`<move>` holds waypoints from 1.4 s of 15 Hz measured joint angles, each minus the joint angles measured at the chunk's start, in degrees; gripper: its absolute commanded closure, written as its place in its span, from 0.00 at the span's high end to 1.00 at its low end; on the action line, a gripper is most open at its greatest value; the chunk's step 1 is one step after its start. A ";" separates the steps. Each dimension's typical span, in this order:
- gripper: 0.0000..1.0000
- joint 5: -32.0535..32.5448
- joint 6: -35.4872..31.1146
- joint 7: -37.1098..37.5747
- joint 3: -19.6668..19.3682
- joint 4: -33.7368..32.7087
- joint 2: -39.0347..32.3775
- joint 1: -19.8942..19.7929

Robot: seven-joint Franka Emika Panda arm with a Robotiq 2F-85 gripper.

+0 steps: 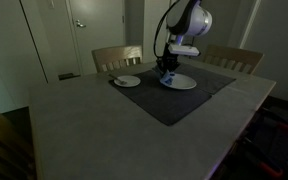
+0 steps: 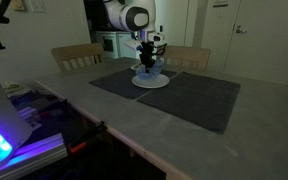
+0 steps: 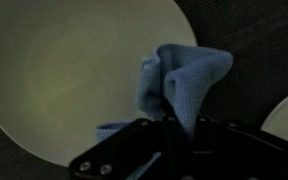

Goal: Pick up the towel and clean the plate

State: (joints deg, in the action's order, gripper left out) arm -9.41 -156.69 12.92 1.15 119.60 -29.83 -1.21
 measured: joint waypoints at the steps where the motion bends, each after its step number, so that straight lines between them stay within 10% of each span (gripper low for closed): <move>1: 0.02 0.03 0.59 -0.02 0.04 0.02 1.00 0.21; 12: 0.02 -9.62 8.55 -11.05 10.67 -0.15 8.71 1.94; 21: 0.02 -4.77 8.38 -12.04 9.74 -2.77 1.01 4.41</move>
State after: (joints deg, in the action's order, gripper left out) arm -14.19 -148.31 0.88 10.90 116.84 -28.82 3.20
